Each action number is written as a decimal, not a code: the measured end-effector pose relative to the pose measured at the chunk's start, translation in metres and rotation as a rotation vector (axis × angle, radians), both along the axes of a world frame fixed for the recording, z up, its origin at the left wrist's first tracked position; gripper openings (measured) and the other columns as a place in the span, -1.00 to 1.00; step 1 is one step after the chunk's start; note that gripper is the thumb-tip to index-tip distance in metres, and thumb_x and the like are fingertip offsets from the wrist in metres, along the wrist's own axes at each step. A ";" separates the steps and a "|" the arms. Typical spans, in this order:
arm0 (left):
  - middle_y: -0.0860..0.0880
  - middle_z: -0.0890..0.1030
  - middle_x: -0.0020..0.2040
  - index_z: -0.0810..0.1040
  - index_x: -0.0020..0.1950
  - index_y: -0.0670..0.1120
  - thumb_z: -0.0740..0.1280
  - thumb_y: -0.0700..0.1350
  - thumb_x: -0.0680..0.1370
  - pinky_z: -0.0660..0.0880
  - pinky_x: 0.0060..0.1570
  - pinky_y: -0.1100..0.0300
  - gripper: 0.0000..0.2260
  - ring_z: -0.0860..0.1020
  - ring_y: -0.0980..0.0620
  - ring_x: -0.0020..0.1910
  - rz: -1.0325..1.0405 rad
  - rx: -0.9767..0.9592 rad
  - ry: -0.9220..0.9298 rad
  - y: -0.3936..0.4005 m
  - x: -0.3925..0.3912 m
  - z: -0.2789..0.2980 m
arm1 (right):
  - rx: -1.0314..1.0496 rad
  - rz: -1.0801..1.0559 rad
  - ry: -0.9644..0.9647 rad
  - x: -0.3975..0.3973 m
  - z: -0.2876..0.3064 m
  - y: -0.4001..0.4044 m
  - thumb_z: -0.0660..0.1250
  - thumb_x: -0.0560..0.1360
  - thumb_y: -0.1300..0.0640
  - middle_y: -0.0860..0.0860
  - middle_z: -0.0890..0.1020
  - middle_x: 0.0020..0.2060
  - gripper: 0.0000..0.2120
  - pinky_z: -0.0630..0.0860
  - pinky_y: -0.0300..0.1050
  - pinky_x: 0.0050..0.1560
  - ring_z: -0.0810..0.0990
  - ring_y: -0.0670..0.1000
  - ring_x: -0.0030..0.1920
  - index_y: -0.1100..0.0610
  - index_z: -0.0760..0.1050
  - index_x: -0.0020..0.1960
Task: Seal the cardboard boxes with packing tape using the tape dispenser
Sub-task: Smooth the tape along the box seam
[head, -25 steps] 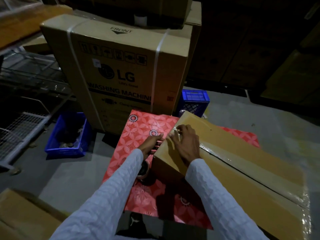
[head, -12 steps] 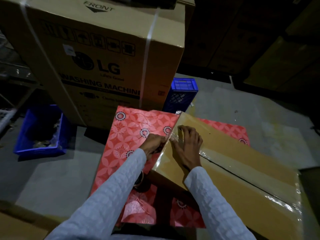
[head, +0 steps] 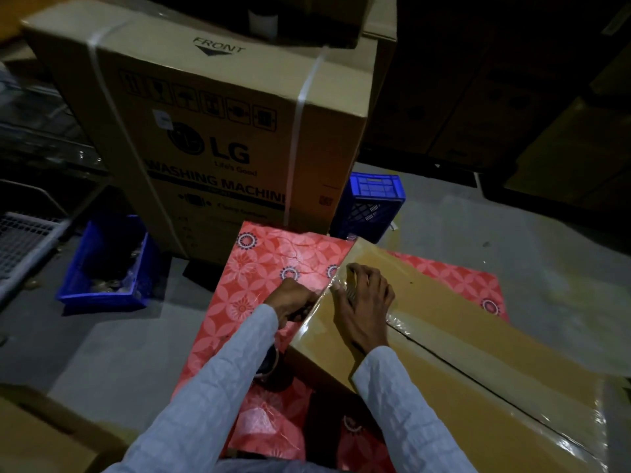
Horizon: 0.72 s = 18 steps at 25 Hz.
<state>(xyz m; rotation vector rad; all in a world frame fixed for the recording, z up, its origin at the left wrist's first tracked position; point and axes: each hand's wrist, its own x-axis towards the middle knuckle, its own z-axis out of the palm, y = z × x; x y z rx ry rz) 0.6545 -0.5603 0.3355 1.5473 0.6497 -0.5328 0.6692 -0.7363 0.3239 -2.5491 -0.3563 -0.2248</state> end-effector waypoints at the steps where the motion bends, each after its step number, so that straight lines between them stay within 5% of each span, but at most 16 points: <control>1: -0.09 0.49 -0.42 0.55 -0.23 -0.15 0.36 -0.32 0.52 0.32 -0.50 0.24 -0.85 0.39 0.05 -0.54 -0.017 0.014 0.008 0.000 -0.003 0.004 | -0.003 0.001 -0.003 0.000 0.000 0.000 0.16 0.61 -0.25 -0.04 0.39 0.26 -0.56 0.17 0.03 0.38 0.37 0.06 0.32 -0.05 0.39 0.39; 5: -0.07 0.49 -0.42 0.50 -0.06 -0.15 0.31 -0.29 0.55 0.34 -0.49 0.24 -0.94 0.39 0.06 -0.54 -0.051 0.084 0.018 -0.003 -0.003 0.007 | -0.037 0.014 -0.033 0.000 -0.002 -0.001 0.21 0.58 -0.24 -0.01 0.40 0.26 -0.53 0.22 0.09 0.35 0.37 0.08 0.31 -0.02 0.40 0.39; 13: -0.22 0.57 -0.23 0.64 -0.07 -0.25 0.29 -0.26 0.57 0.48 -0.34 0.16 -0.86 0.52 -0.04 -0.34 0.068 0.122 -0.148 -0.011 -0.006 -0.002 | -0.070 0.002 -0.043 -0.001 -0.003 -0.001 0.17 0.59 -0.29 0.01 0.41 0.25 -0.49 0.23 0.10 0.34 0.38 0.10 0.29 0.00 0.40 0.39; 18: -0.12 0.65 -0.30 0.68 -0.14 -0.20 0.46 -0.18 0.57 0.47 -0.40 0.23 -0.88 0.56 0.02 -0.39 0.272 -0.064 -0.246 -0.015 -0.007 0.002 | -0.085 -0.033 -0.006 0.002 -0.001 0.005 0.15 0.53 -0.42 0.00 0.40 0.21 -0.40 0.23 0.05 0.32 0.38 0.07 0.26 -0.02 0.42 0.36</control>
